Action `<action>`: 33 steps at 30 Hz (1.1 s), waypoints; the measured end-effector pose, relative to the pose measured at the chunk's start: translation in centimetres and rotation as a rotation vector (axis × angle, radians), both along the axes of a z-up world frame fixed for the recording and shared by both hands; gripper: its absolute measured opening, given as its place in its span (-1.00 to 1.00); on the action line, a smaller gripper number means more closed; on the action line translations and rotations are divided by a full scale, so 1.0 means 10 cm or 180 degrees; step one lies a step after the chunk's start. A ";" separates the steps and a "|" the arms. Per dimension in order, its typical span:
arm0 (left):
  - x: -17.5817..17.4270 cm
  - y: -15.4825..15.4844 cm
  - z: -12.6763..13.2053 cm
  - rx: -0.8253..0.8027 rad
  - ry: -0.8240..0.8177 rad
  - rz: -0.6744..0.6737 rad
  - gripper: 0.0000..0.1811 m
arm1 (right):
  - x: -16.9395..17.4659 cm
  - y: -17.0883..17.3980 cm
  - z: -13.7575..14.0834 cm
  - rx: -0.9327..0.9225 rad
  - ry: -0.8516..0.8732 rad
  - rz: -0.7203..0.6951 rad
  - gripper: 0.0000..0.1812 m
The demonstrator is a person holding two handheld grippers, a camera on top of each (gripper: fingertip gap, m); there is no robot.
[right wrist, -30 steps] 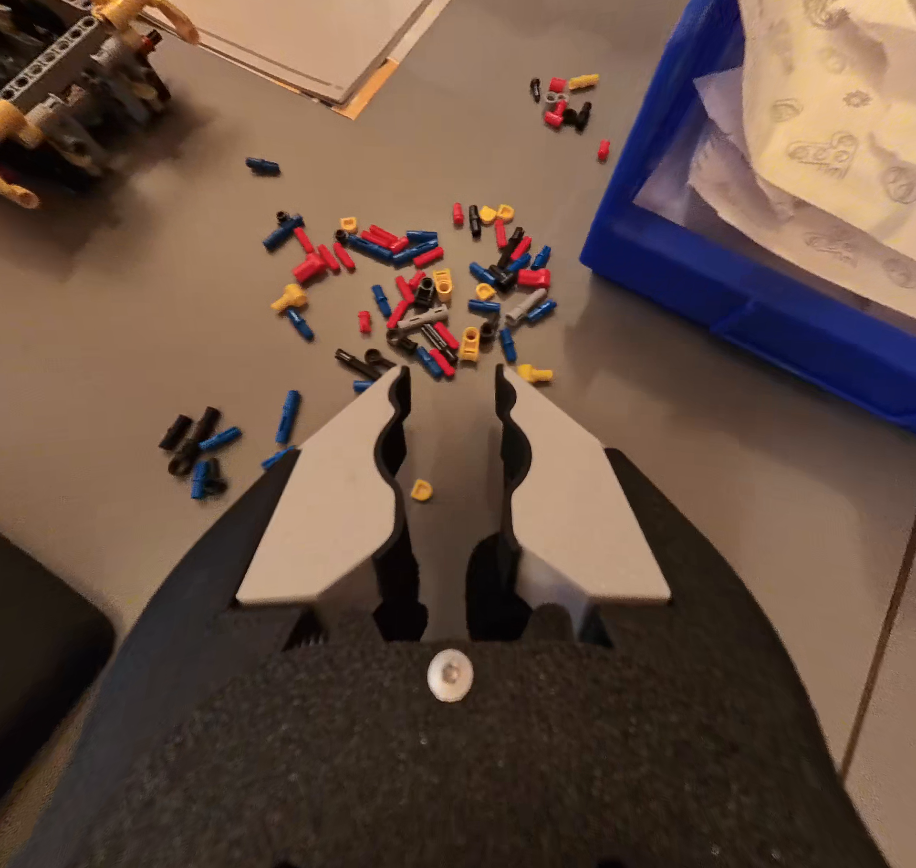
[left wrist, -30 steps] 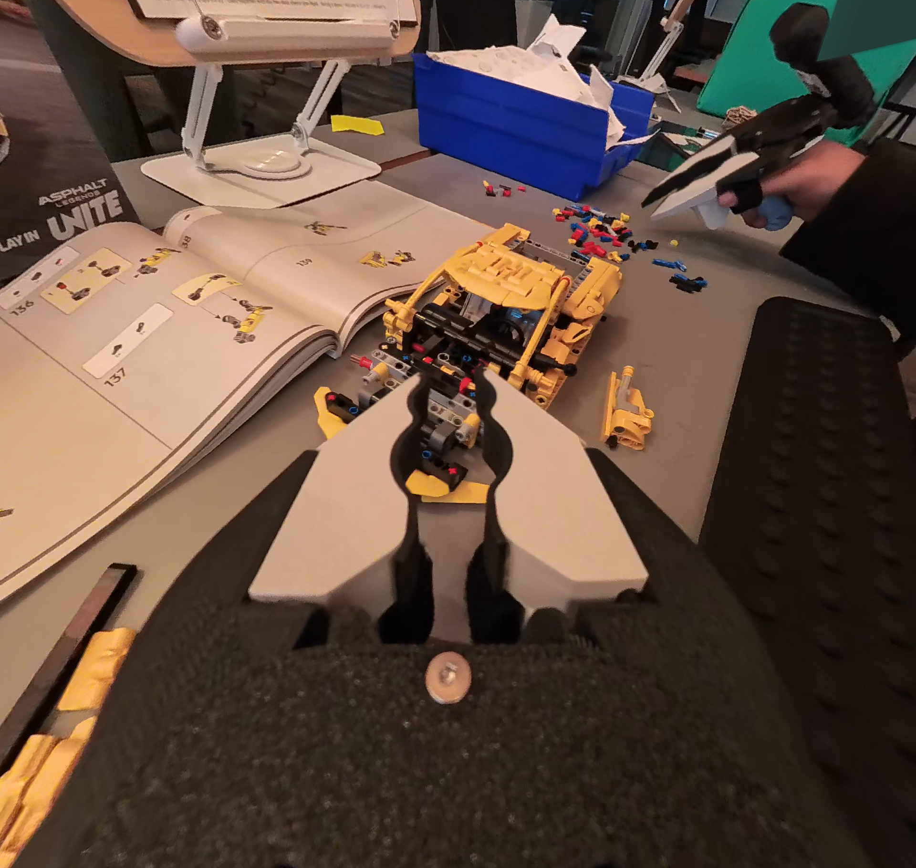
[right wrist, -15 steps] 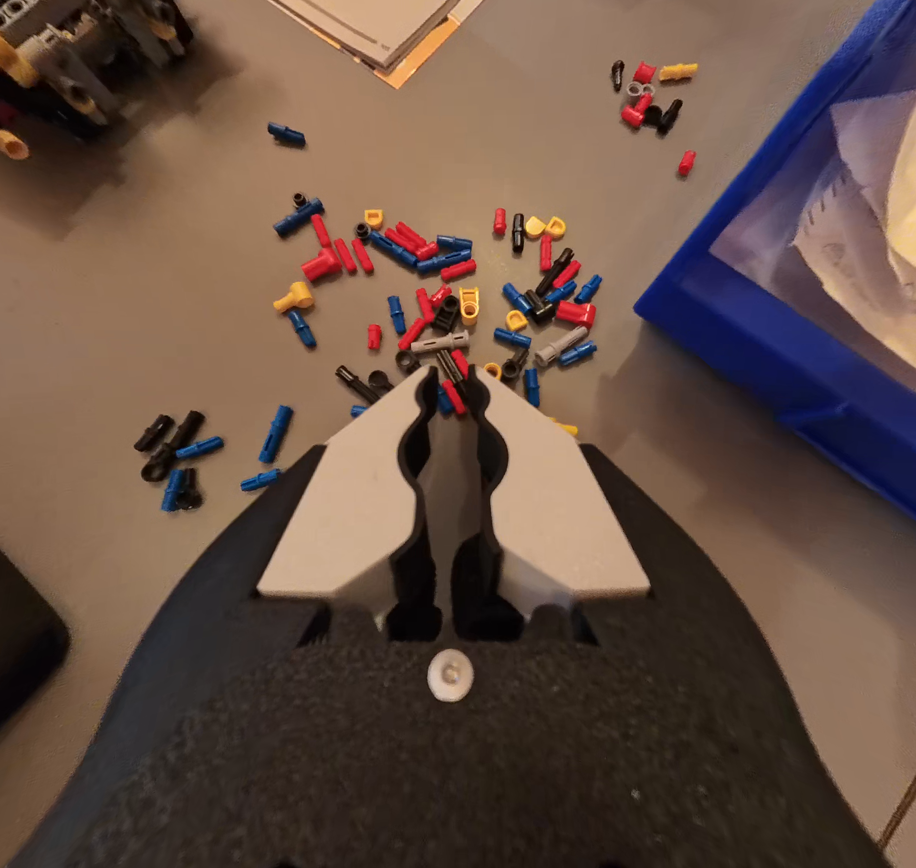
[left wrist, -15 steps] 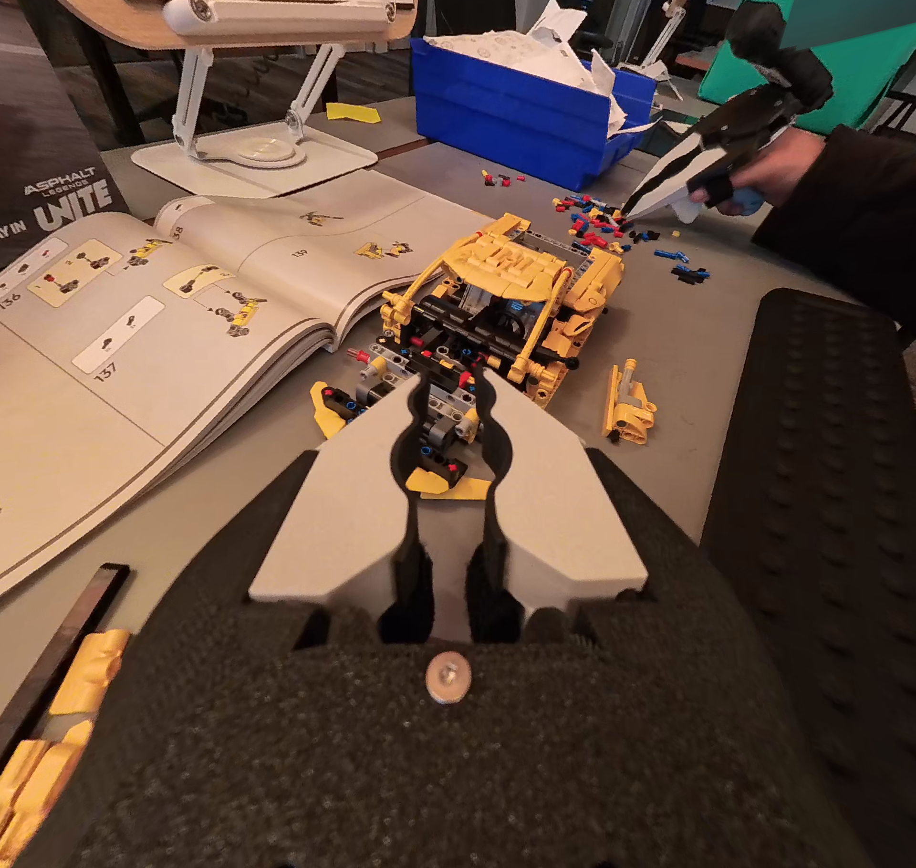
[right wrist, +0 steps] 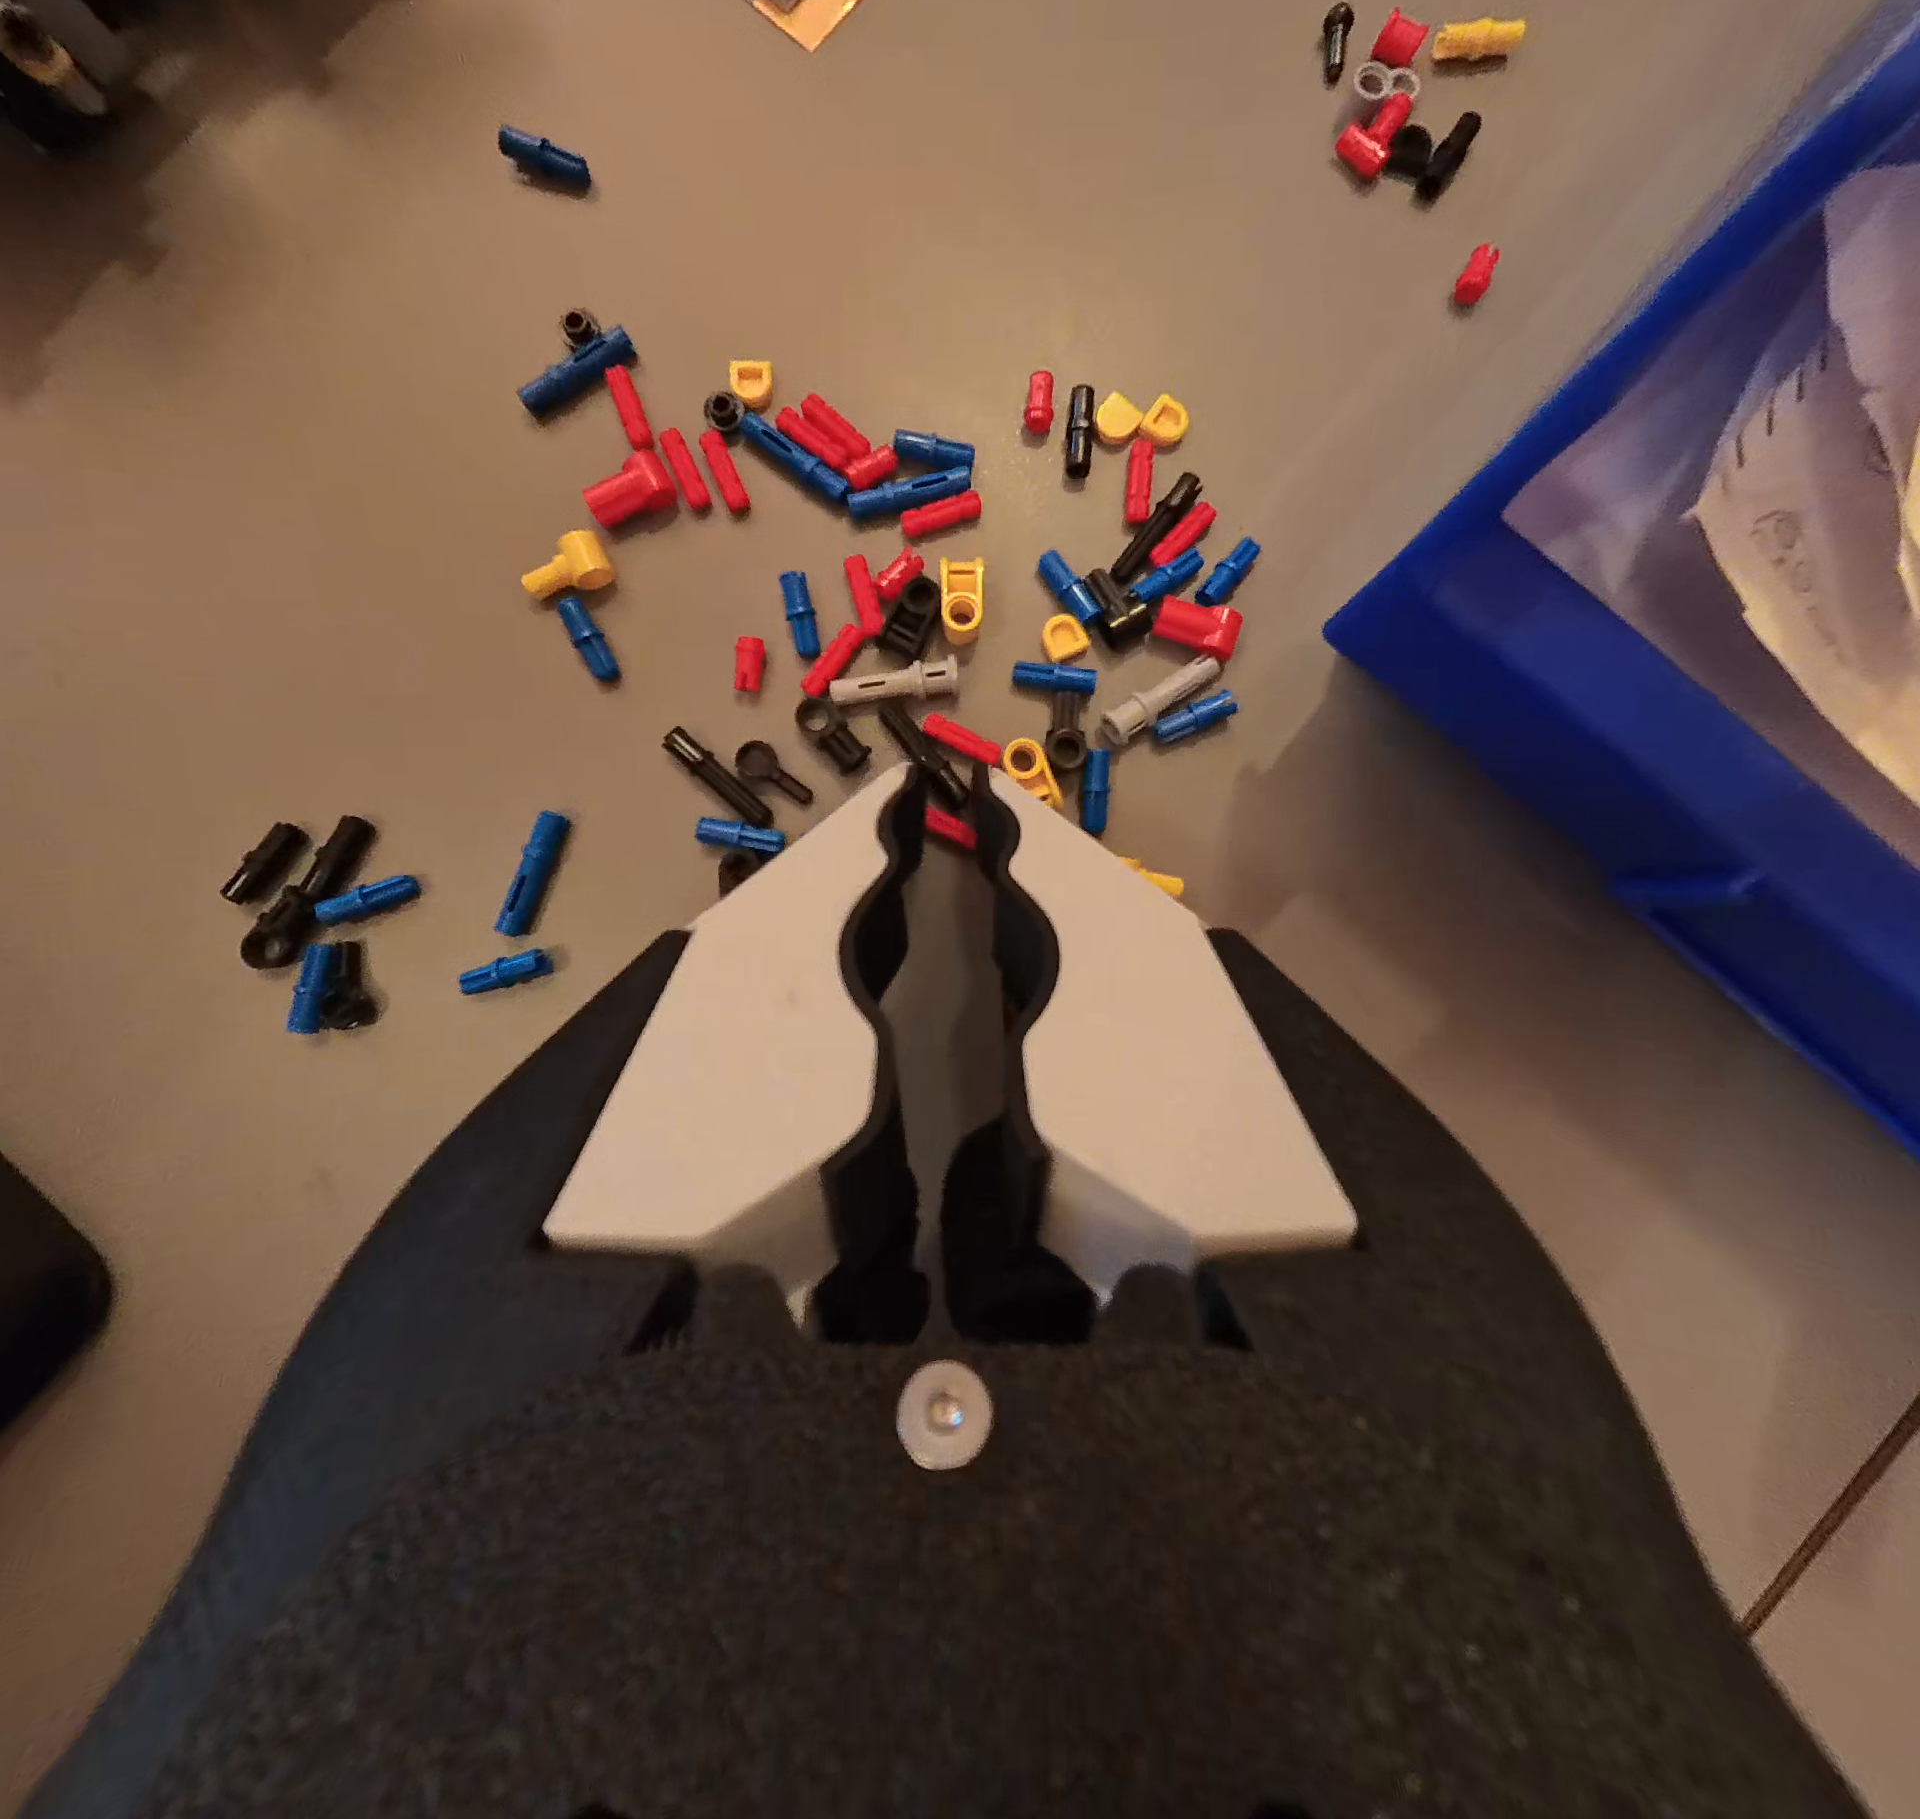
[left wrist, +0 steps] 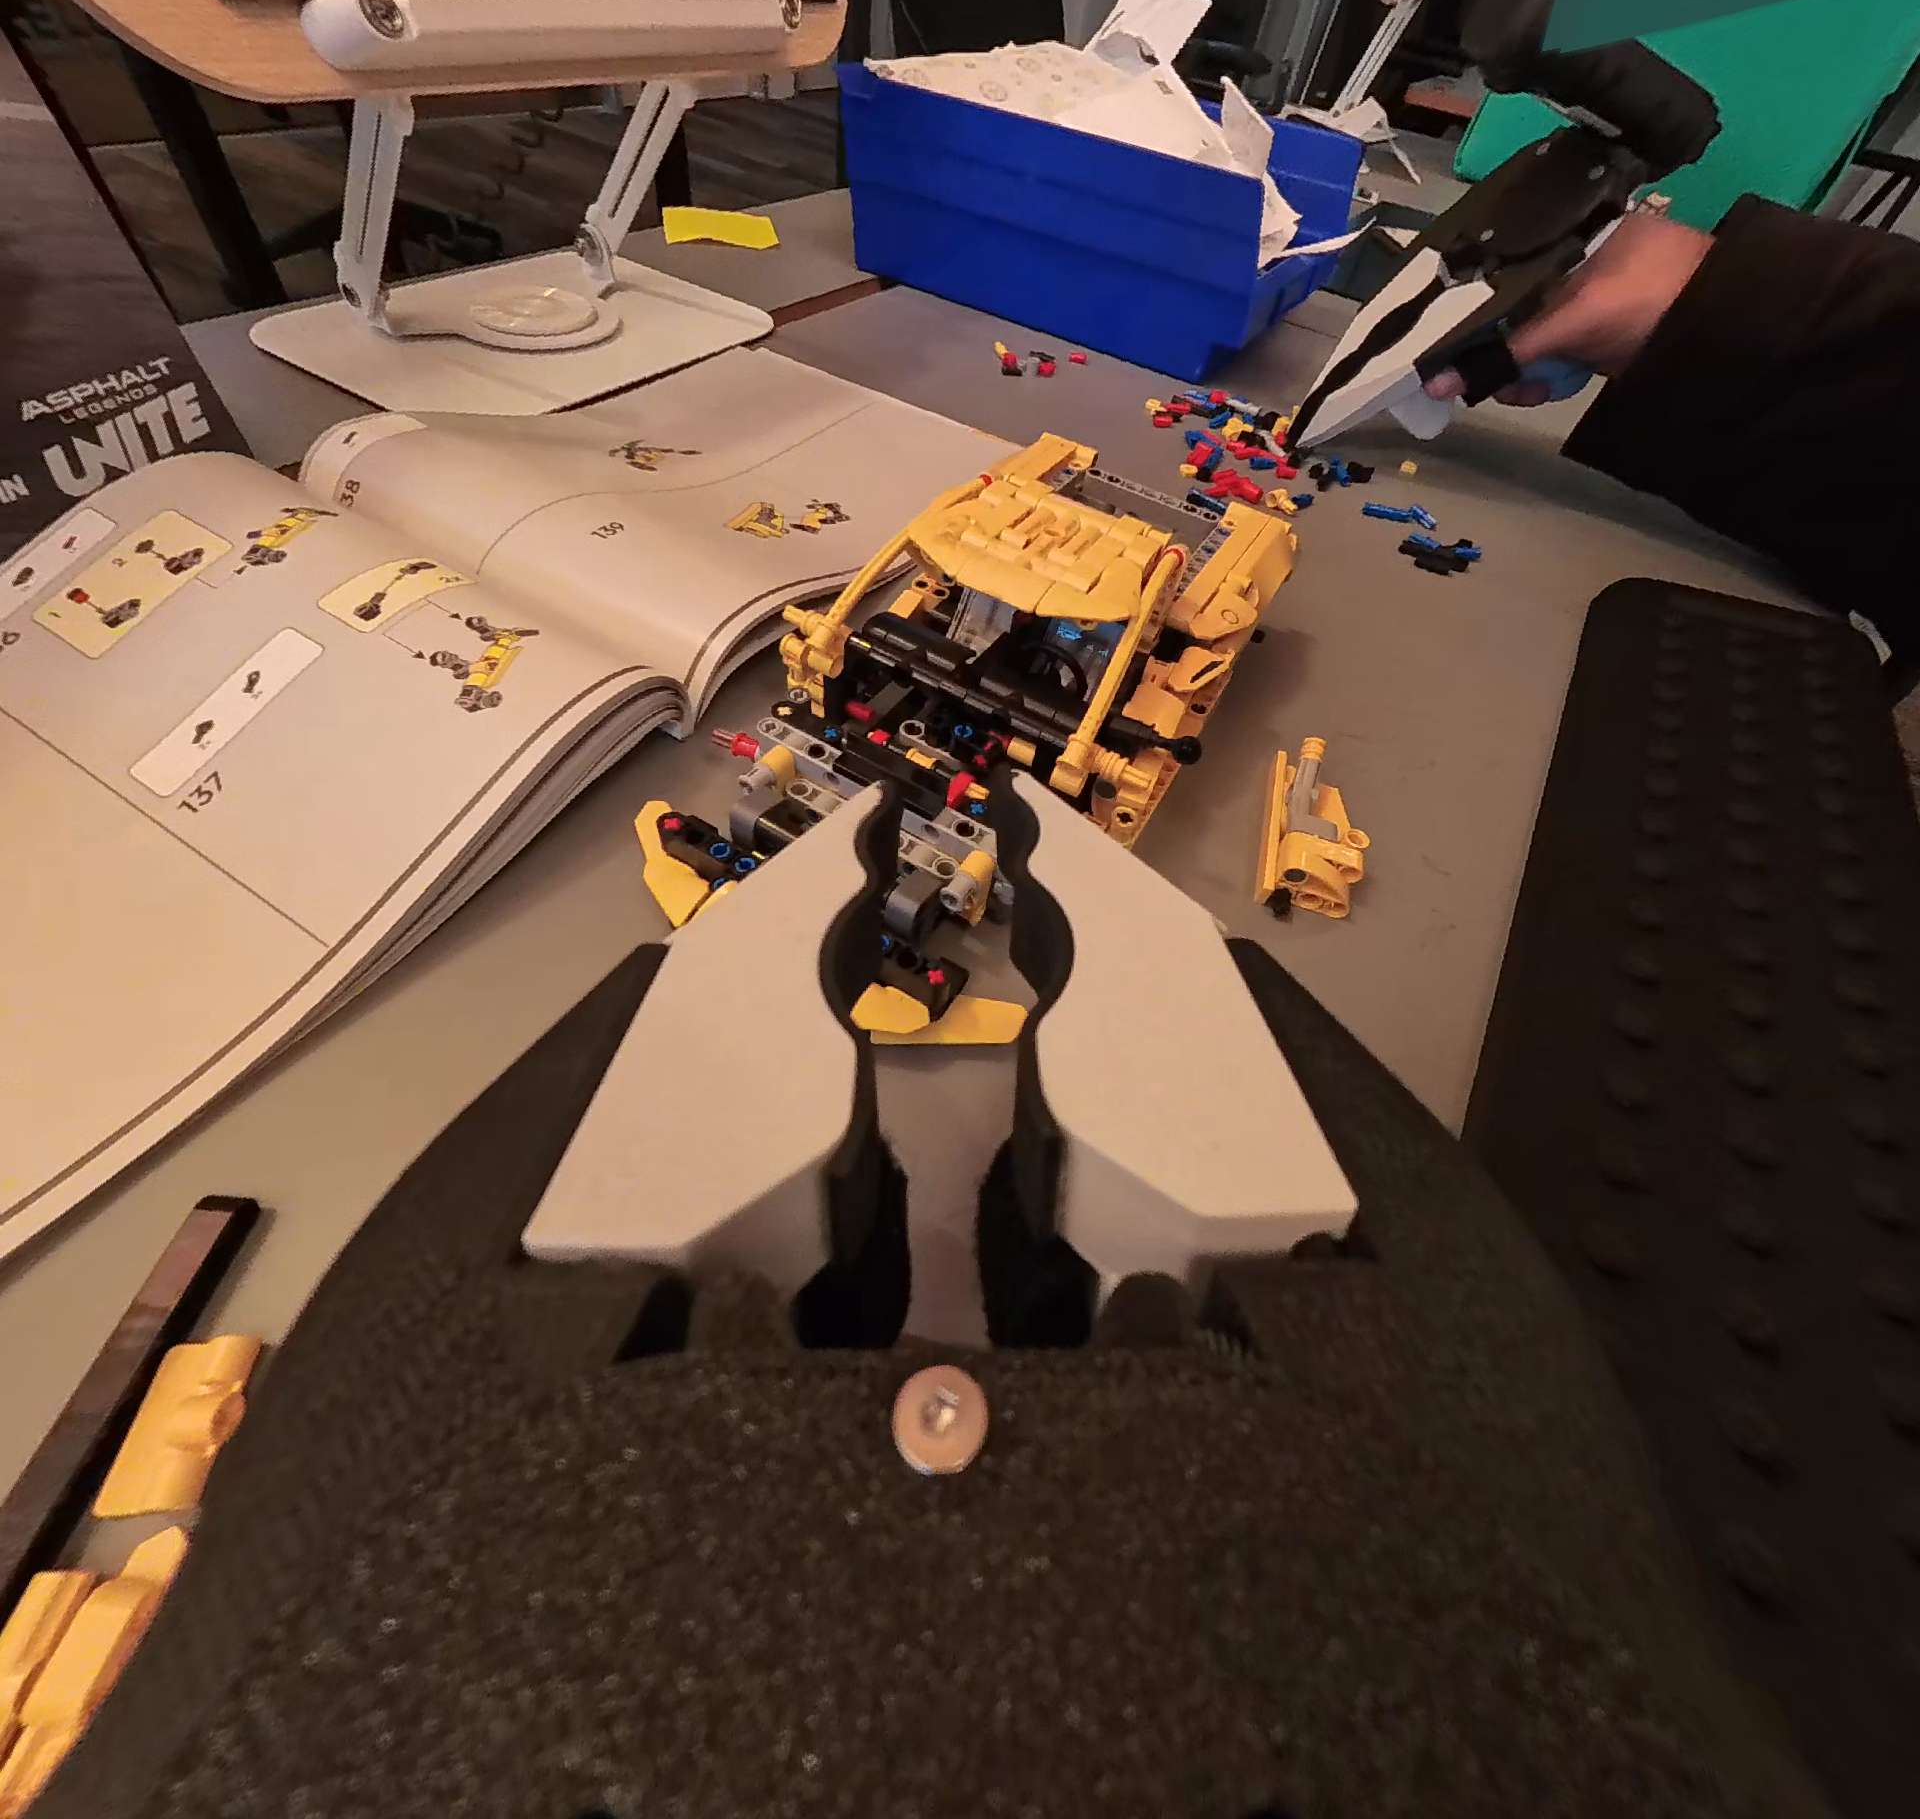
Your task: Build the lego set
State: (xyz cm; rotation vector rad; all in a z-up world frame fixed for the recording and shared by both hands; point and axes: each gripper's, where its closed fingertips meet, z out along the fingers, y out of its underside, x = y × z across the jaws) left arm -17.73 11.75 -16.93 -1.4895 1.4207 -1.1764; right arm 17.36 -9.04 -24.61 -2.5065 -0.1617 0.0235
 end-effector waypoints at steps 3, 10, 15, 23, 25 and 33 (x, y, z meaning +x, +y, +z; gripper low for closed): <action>0.00 0.00 0.00 0.0014 0.0001 -0.0002 -0.81 | -0.03 -0.03 0.03 -0.0067 0.0014 0.0050 -0.92; -0.01 0.02 0.04 -0.0002 -0.0052 0.0037 -0.82 | -0.42 0.07 0.59 0.0334 -0.0179 0.0238 -0.92; -0.04 0.04 0.10 0.0009 -0.0113 0.0087 -0.82 | -1.40 0.35 0.83 0.0712 0.0054 0.0798 -0.92; -0.09 0.06 0.17 -0.0050 -0.0205 0.0139 -0.82 | -2.70 0.65 0.46 0.0646 0.0262 0.1575 -0.92; -0.11 0.06 0.17 -0.0066 -0.0205 0.0143 -0.82 | -2.74 0.62 0.26 0.0380 0.0204 0.1618 -0.92; -0.11 -0.06 0.17 -0.0108 -0.0199 0.0003 -0.82 | -2.70 0.53 0.03 0.0034 0.0208 0.1469 -0.91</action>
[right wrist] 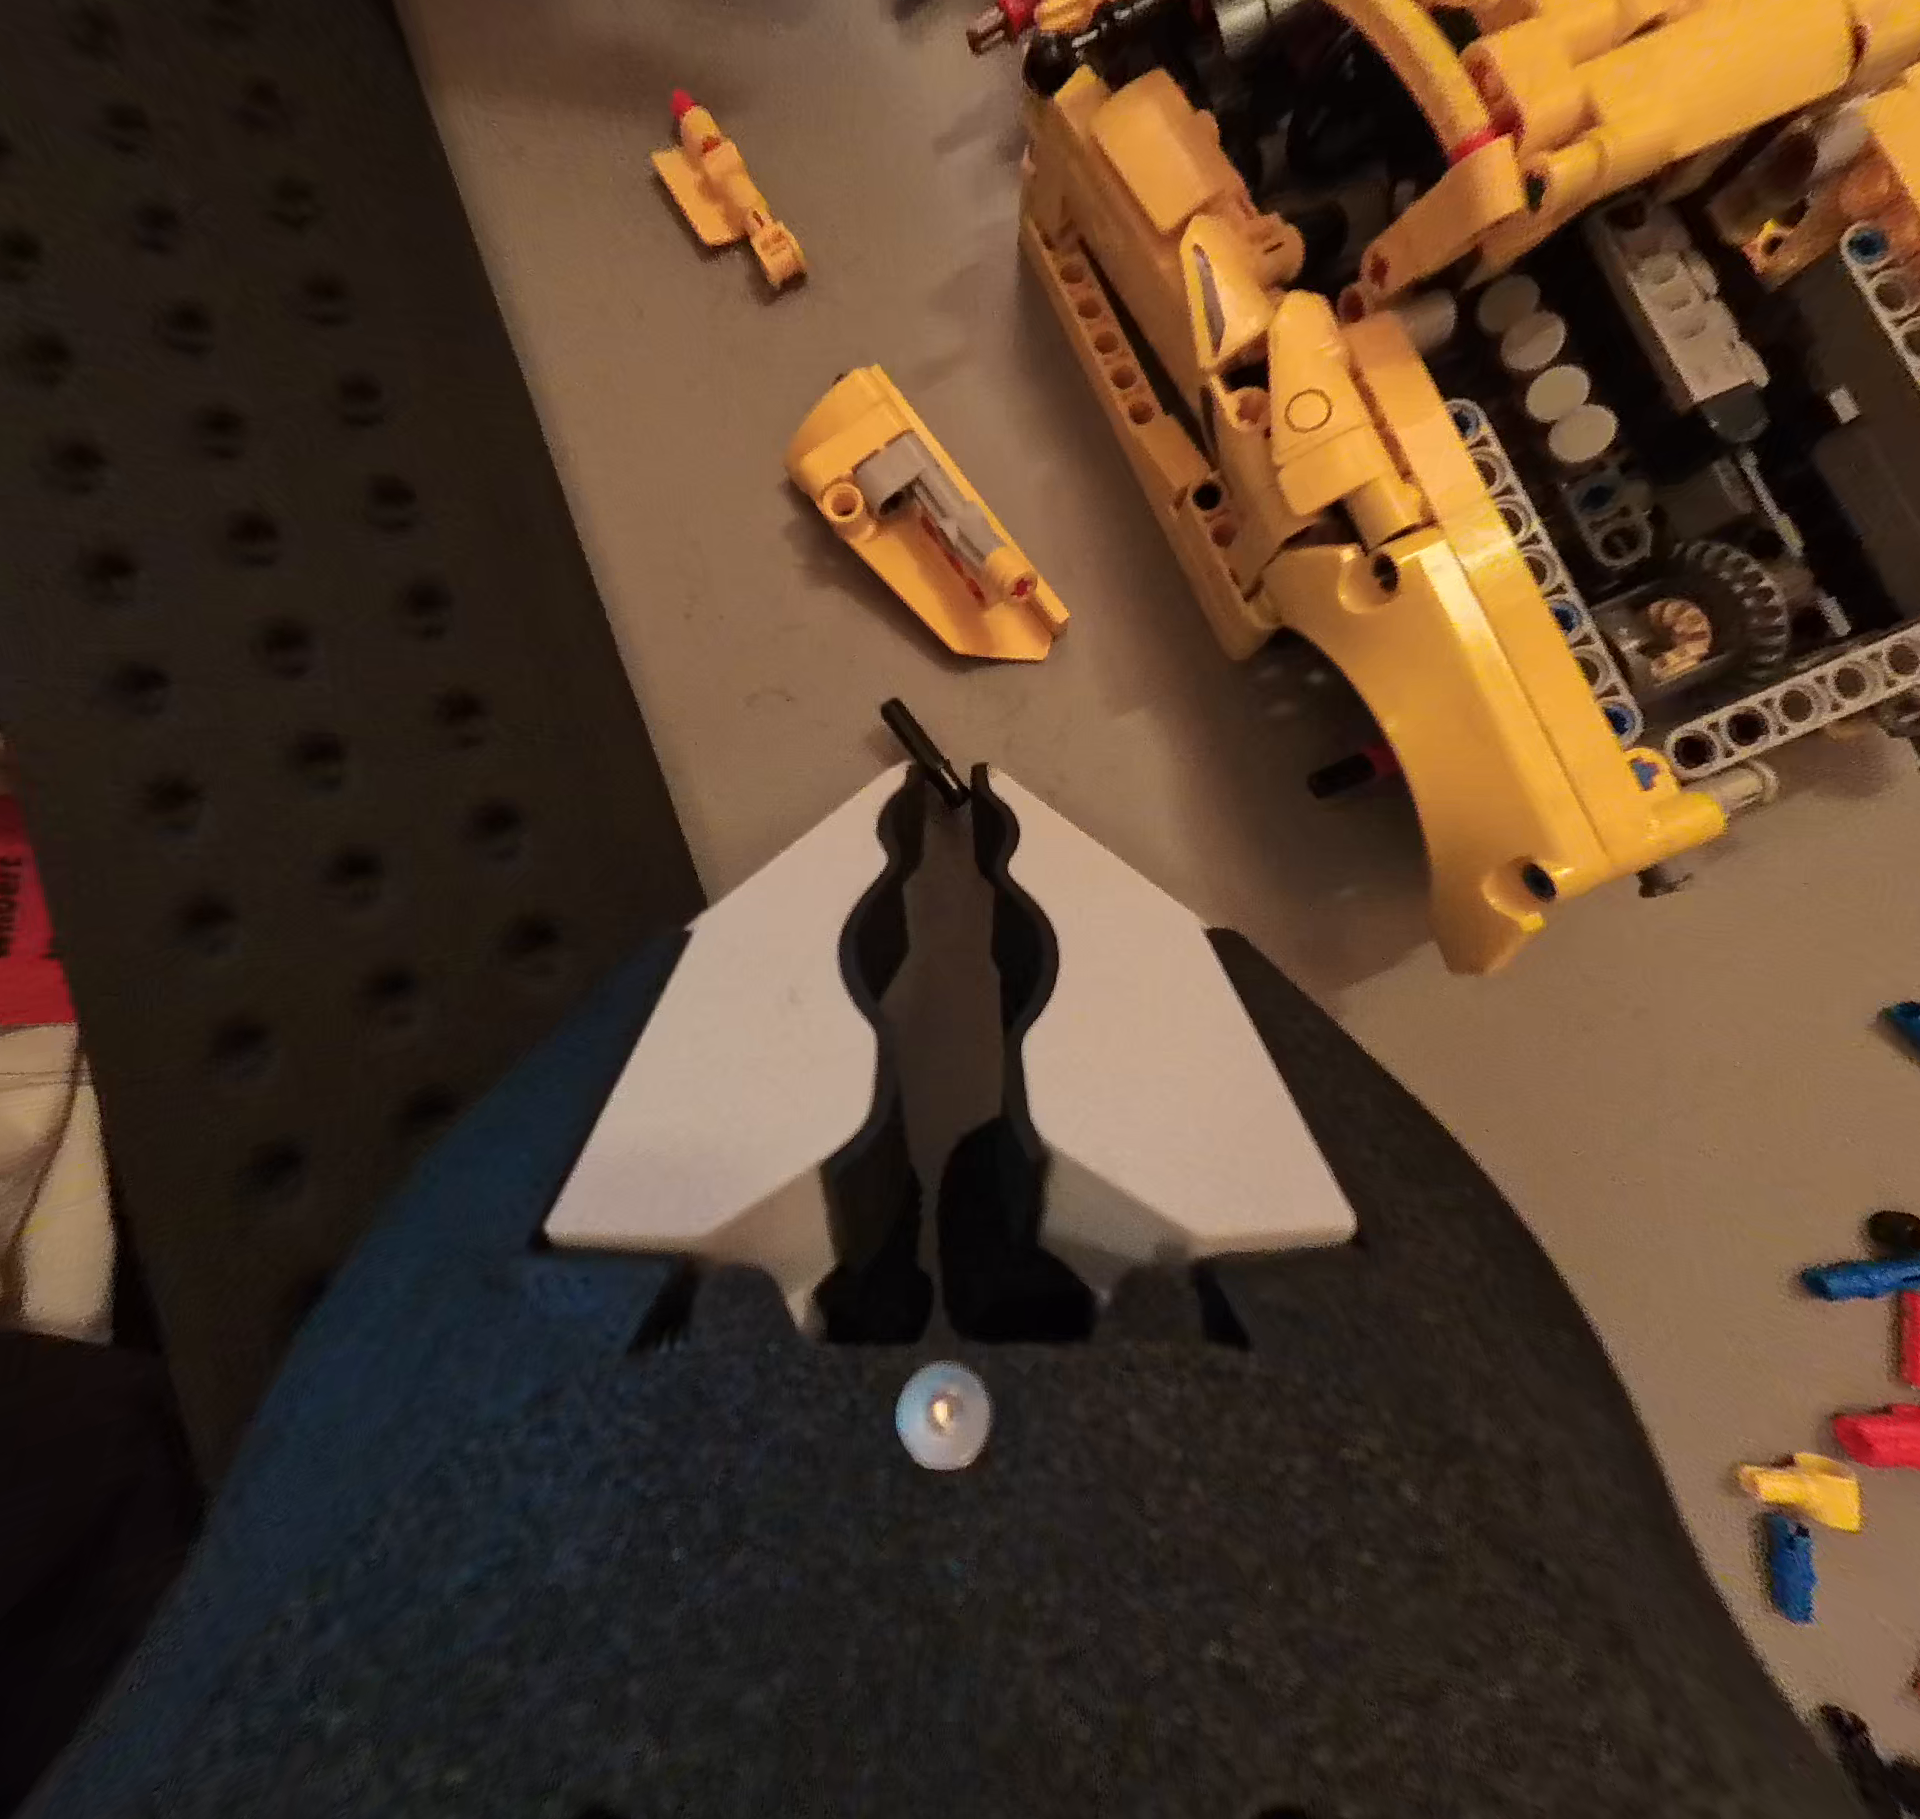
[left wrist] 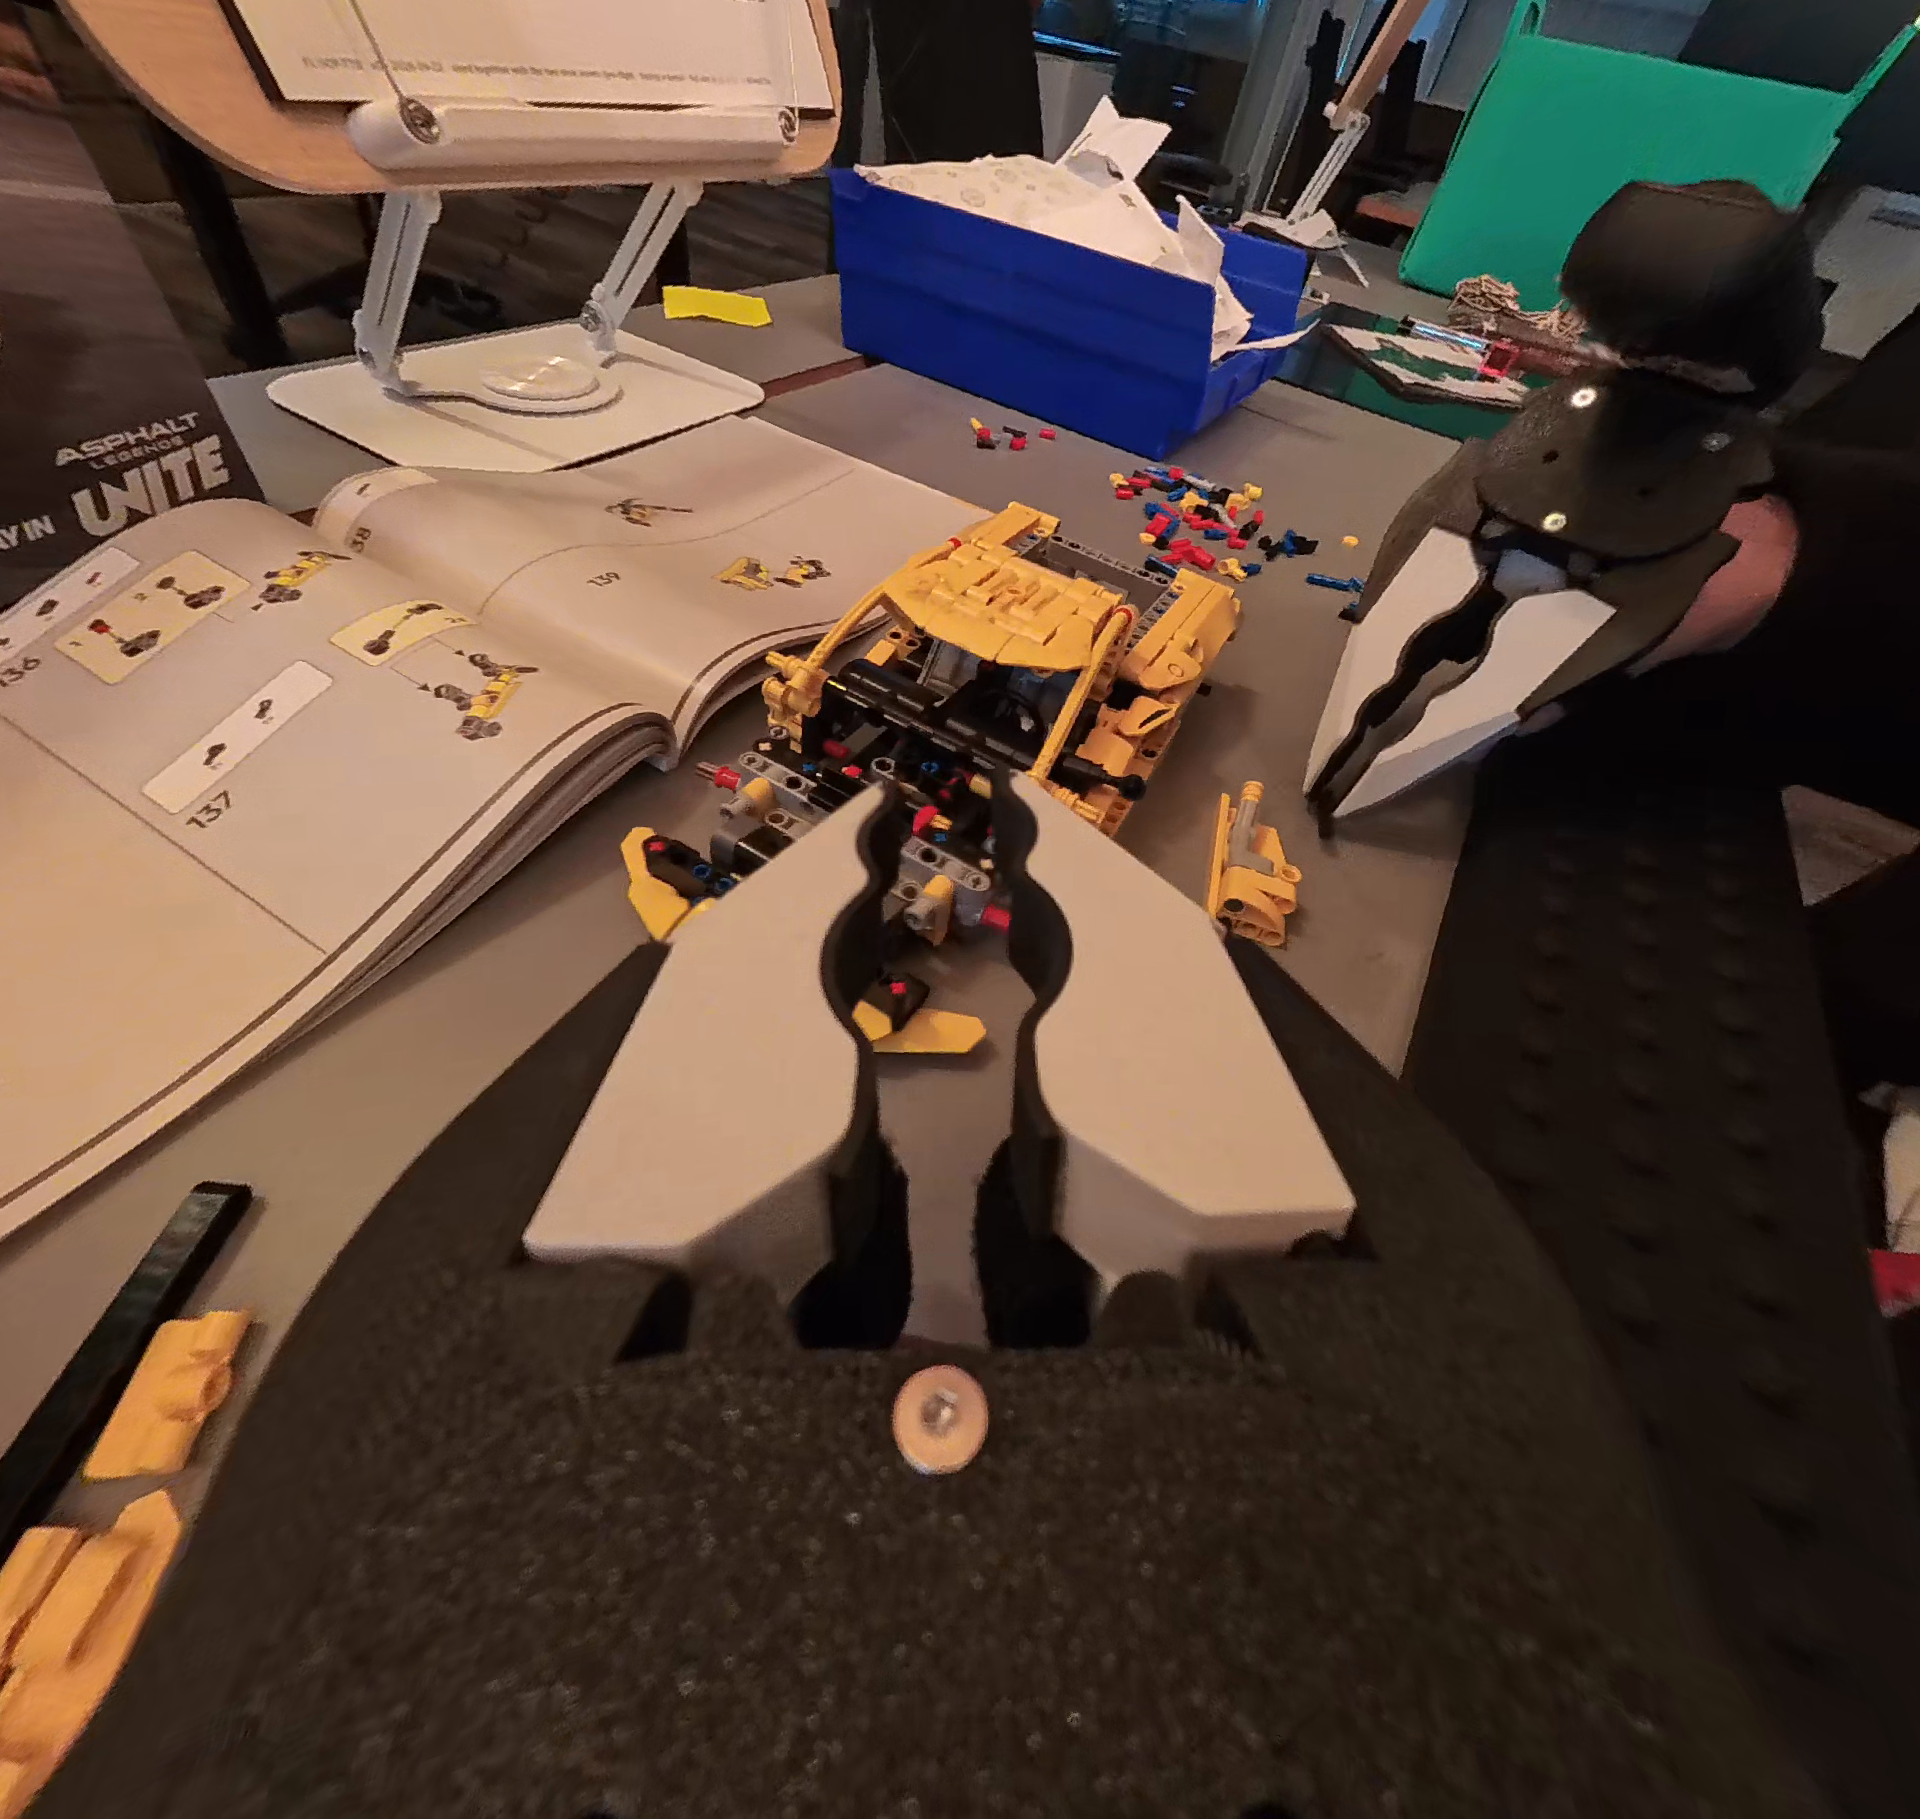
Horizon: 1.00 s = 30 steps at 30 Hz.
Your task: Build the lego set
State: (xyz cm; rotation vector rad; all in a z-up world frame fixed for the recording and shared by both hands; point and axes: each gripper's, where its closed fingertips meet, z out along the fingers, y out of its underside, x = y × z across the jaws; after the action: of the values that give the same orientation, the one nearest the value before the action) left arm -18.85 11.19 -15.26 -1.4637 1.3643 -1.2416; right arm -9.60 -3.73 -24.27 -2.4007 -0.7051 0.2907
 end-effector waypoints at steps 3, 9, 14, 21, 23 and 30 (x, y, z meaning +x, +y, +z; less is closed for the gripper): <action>0.00 -0.02 -0.03 0.0006 0.0043 -0.0016 -0.82 | 0.00 0.02 -0.04 0.0025 -0.0016 -0.0015 -0.92; 0.01 -0.02 -0.09 0.0024 0.0135 -0.0019 -0.82 | 0.00 0.02 -0.03 0.0071 0.0139 -0.0071 -0.88; 0.02 -0.03 -0.13 0.0069 0.0181 -0.0033 -0.82 | 0.31 -0.12 0.24 0.0297 0.0431 -0.0439 -0.78; 0.03 -0.02 -0.18 0.0131 0.0264 -0.0020 -0.82 | 1.99 -0.75 0.24 0.0482 -0.0419 -0.1739 -0.78; 0.04 -0.02 -0.20 0.0149 0.0291 -0.0015 -0.82 | 2.17 -0.85 0.16 0.0400 -0.0282 -0.1901 -0.76; 0.05 0.02 -0.27 0.0158 0.0379 0.0027 -0.82 | 2.49 -0.94 0.08 0.0502 -0.0249 -0.2058 -0.75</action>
State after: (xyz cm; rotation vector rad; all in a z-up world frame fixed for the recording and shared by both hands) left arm -18.36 11.39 -17.99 -1.5278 1.4554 -1.1224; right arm 15.32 -13.09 -23.50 -2.3494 0.0406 -0.1246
